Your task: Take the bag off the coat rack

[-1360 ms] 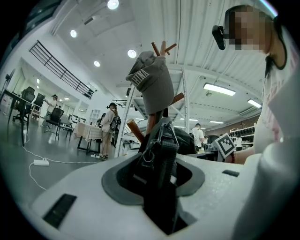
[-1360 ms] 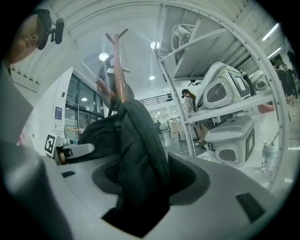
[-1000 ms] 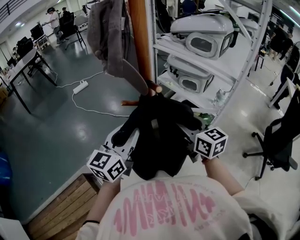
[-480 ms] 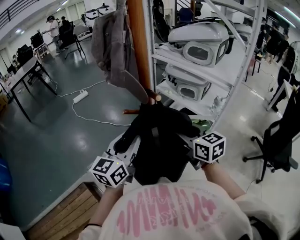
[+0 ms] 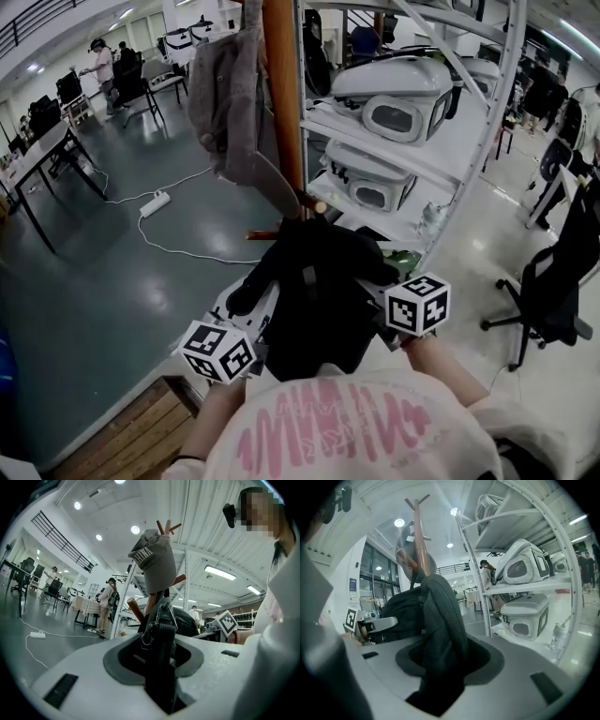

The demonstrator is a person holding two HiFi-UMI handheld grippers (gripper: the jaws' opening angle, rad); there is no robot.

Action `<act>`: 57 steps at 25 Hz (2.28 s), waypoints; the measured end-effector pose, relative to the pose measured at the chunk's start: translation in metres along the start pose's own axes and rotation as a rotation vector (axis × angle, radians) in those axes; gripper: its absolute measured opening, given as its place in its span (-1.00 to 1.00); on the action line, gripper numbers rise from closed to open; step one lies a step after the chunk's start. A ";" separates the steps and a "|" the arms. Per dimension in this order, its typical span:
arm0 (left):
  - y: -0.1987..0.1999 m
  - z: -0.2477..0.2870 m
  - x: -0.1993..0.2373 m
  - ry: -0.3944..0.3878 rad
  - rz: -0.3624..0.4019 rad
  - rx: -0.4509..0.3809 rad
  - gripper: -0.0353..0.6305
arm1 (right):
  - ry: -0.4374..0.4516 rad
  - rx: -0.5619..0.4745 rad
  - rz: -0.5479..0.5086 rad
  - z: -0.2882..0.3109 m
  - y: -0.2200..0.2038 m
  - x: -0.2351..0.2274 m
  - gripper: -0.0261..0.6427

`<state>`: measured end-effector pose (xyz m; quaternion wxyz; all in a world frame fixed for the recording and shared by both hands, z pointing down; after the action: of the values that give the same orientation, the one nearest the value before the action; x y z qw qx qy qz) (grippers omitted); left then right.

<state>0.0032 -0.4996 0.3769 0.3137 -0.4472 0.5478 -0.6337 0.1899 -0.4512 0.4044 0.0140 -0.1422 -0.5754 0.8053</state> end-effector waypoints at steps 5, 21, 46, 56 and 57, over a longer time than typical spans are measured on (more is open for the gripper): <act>0.003 0.001 0.000 0.036 0.004 -0.020 -0.56 | -0.018 0.005 0.005 -0.002 0.002 0.003 -0.39; 0.008 -0.003 -0.005 0.054 0.028 -0.025 -0.57 | -0.029 -0.004 0.017 -0.006 0.003 0.009 -0.41; 0.025 -0.021 -0.024 0.025 0.048 -0.072 -0.57 | -0.037 -0.029 -0.004 -0.029 0.012 0.028 -0.41; 0.027 -0.037 -0.046 0.012 0.060 -0.089 -0.57 | -0.011 -0.034 -0.020 -0.054 0.010 0.039 -0.42; 0.029 -0.038 -0.048 0.013 0.066 -0.093 -0.57 | -0.008 -0.039 -0.022 -0.055 0.011 0.039 -0.42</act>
<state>-0.0144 -0.4470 0.3380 0.3096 -0.4390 0.5931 -0.5997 0.1676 -0.3965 0.3693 0.0179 -0.1330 -0.5925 0.7943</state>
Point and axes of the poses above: the fingertips, and each gripper's own axes: z forward along the fingers, x to its left, y out of its top, the point moved 2 cm from there along -z, backward along the fingers, and after that the axes turned 2 degrees about -y, right-handed, at the moved point
